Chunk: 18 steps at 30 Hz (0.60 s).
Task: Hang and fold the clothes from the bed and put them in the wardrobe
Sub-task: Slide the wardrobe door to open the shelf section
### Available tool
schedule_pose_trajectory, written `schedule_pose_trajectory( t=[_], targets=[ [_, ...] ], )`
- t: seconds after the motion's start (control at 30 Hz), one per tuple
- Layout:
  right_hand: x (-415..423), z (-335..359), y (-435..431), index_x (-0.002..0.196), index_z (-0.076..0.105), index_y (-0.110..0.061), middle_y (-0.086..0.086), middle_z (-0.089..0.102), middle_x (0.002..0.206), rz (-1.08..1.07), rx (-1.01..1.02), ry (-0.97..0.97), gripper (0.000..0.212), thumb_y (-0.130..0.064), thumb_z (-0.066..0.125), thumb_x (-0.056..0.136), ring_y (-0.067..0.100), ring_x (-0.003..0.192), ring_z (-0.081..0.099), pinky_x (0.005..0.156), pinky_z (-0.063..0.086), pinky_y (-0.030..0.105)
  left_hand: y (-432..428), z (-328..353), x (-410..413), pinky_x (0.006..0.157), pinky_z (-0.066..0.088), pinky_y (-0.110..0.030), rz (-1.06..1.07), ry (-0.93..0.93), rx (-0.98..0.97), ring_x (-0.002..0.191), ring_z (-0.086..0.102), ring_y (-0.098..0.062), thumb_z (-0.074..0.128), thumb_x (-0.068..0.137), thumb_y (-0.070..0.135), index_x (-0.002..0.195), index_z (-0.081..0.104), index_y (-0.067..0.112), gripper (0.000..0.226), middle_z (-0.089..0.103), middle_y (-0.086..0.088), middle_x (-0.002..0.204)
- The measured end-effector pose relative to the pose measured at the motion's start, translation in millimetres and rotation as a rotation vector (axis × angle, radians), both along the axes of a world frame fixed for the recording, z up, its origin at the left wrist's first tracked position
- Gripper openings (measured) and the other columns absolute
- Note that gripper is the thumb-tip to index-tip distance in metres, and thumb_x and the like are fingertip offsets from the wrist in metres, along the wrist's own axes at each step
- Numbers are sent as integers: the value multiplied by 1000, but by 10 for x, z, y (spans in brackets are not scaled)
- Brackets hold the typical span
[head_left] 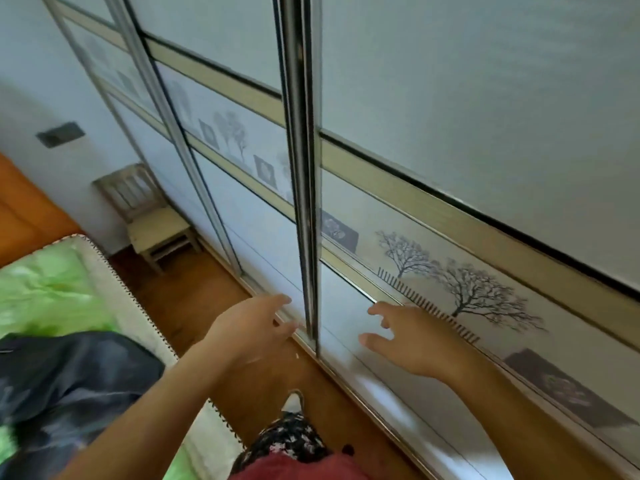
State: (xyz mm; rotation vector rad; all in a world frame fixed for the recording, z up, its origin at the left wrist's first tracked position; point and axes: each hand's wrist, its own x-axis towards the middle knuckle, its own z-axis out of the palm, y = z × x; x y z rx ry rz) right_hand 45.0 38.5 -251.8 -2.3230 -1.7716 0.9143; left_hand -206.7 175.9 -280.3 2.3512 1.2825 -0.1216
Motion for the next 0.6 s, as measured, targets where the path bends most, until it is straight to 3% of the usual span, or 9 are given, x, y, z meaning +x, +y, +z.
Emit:
schedule_pose_trajectory(
  t=[0.23,0.4,0.6],
  targets=[
    [-614,-124,1092,138,47,-34,-3,64,123,140,26,-24,55,-65,49,93,16,105,62,88,55,38,743,-168,-515,98,52,-36,71,19,-44,121,58,-14,52,94,60,146,41,38,57,57,5,138],
    [-995,-357,2110,143,43,-28,1,61,132,46,72,-97,62,-63,50,93,23,115,61,91,54,42,1791,-322,-810,92,57,-36,49,47,15,118,60,-15,50,94,61,147,40,38,58,57,5,138],
    [-1161,-368,2897,149,37,-28,3,49,148,-163,-31,-88,69,-66,50,92,28,127,54,96,52,45,2813,-338,-1006,88,57,-34,-57,90,47,117,61,-17,49,92,65,145,38,40,59,56,6,139]
  ],
)
